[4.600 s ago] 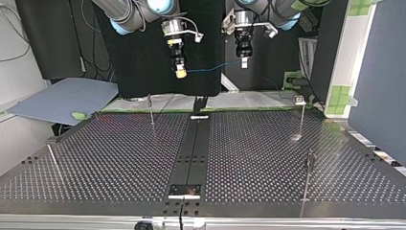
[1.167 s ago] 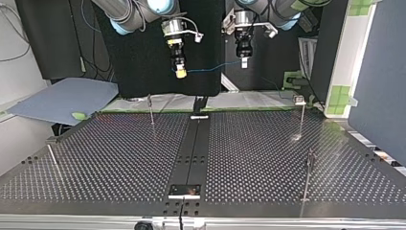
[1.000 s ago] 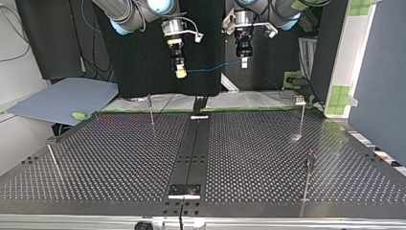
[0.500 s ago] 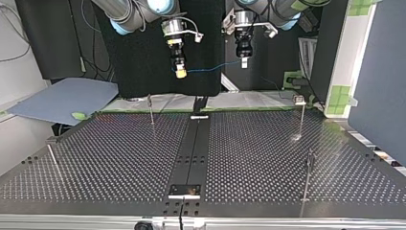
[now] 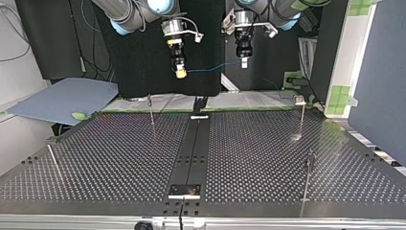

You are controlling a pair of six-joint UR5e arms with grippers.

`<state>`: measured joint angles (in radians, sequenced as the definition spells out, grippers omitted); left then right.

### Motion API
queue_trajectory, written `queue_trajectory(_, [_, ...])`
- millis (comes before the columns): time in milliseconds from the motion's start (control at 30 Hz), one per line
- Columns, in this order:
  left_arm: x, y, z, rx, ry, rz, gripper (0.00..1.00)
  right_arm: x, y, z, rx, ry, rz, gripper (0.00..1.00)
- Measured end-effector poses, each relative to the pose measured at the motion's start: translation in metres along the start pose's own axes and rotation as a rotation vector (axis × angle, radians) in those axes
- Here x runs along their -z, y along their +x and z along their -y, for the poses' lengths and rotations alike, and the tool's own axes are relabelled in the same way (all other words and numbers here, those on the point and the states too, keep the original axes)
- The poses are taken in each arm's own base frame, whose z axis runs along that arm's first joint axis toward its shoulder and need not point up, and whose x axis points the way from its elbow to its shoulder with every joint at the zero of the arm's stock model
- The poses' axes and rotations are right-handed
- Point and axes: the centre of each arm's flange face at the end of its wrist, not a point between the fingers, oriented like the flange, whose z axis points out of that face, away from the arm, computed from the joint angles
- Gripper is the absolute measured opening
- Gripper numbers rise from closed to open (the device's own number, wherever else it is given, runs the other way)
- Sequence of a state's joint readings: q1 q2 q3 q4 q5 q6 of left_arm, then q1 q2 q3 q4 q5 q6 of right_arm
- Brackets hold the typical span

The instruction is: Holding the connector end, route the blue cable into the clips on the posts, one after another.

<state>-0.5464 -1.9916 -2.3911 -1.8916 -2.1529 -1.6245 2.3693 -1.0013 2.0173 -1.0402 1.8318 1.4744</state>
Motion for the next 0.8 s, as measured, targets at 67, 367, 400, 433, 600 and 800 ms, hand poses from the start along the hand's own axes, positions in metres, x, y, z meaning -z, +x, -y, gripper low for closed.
queue_trajectory(67, [0.0, 0.0, 0.0, 0.0, 0.0, 0.0, 0.0, 0.0, 0.0, 0.0, 0.0, 0.0, 0.0, 0.0])
queue_trajectory(367, [0.0, 0.0, 0.0, 0.0, 0.0, 0.0, 0.0, 0.0, 0.0, 0.0, 0.0, 0.0, -0.001, 0.0])
queue_trajectory(400, [0.0, 0.0, 0.0, 0.0, 0.0, 0.0, 0.0, 0.0, 0.0, 0.0, 0.0, 0.0, -0.001, 0.0])
queue_trajectory(433, [0.0, 0.0, 0.0, 0.0, 0.0, 0.0, 0.0, 0.0, 0.0, 0.0, 0.0, 0.0, -0.001, 0.0])
queue_trajectory(600, [0.0, 0.001, -0.001, -0.007, -0.005, -0.005, 0.0, -0.001, 0.0, 0.0, 0.001, -0.001, 0.0, 0.0])
queue_trajectory(800, [0.002, 0.011, -0.01, -0.071, -0.046, -0.043, 0.0, -0.005, -0.012, 0.002, 0.038, -0.011, 0.036, 0.0])
